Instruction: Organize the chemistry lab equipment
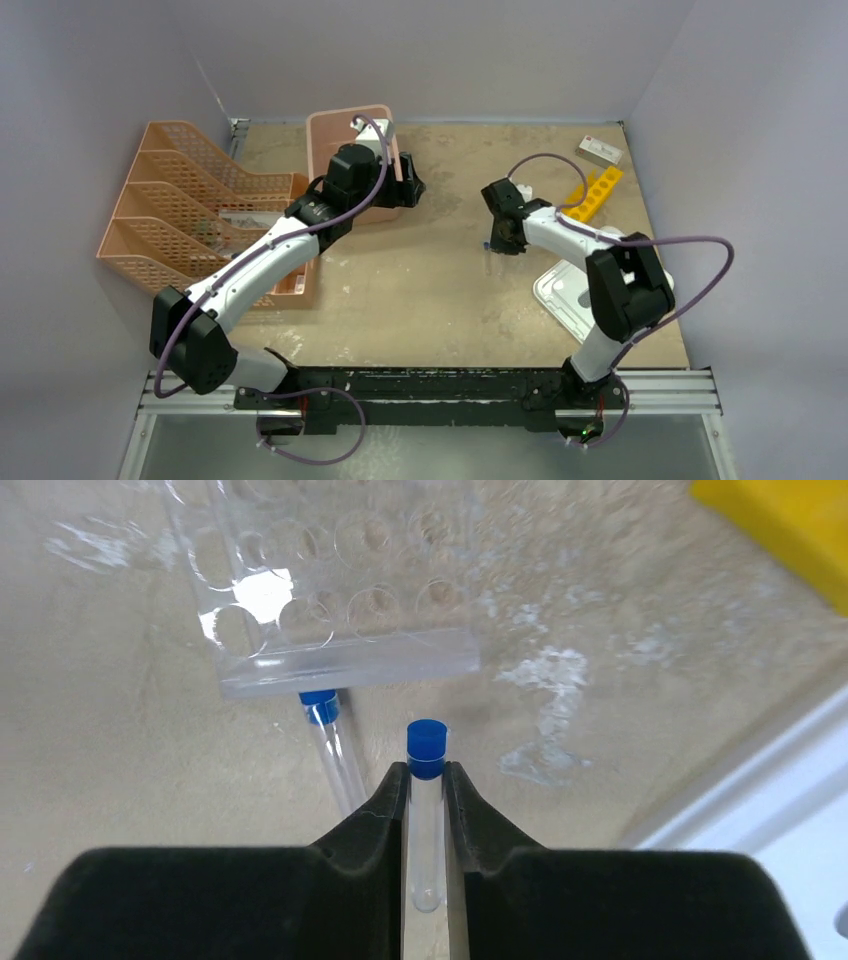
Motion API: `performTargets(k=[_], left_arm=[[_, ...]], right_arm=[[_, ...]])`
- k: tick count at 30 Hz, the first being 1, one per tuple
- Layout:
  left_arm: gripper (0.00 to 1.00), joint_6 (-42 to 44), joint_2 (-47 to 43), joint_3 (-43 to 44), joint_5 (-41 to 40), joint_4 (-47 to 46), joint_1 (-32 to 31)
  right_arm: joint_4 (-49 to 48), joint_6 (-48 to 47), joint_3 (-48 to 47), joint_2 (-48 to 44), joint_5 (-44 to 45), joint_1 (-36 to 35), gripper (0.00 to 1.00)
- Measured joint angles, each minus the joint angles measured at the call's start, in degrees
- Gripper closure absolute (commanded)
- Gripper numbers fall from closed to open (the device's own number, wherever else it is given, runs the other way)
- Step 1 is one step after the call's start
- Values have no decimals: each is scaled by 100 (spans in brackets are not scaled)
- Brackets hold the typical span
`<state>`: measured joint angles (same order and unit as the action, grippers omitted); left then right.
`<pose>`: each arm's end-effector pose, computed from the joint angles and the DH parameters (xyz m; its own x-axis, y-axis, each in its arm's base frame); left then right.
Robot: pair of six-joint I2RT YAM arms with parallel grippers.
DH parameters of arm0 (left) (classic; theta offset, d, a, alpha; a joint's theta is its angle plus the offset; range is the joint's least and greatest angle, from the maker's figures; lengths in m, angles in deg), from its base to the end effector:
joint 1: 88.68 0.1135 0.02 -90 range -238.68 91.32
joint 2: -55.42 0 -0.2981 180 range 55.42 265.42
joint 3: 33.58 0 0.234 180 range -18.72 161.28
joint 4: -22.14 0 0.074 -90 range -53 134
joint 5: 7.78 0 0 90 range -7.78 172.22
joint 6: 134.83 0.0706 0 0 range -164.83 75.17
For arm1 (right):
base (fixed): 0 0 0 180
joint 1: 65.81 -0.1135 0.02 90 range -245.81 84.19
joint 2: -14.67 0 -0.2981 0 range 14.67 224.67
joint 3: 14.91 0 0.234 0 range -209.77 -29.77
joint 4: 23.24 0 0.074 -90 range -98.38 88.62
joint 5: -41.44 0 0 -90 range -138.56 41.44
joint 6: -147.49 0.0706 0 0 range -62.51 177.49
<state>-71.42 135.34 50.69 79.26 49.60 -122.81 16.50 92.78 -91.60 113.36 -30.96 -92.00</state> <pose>0.2786 -0.1844 0.3680 -0.5237 -0.1850 -0.8315 0.3205 0.8616 -0.3936 0.3225 0.1348 0.1961 -0.8140 0.2133 -0.5403 0.2181 0.9743 0.0561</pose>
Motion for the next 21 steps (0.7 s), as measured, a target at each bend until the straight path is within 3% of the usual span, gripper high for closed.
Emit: performTargets(k=[10,21], left_arm=[[29,-798,501,0,632,-1021,-35],[29,-1578,1283,70,2087,-3333,-356]], right_arm=[[42,-273,-706,-1569,404,2,91],[-649,-28,-1958,-1823,-258,389,91]])
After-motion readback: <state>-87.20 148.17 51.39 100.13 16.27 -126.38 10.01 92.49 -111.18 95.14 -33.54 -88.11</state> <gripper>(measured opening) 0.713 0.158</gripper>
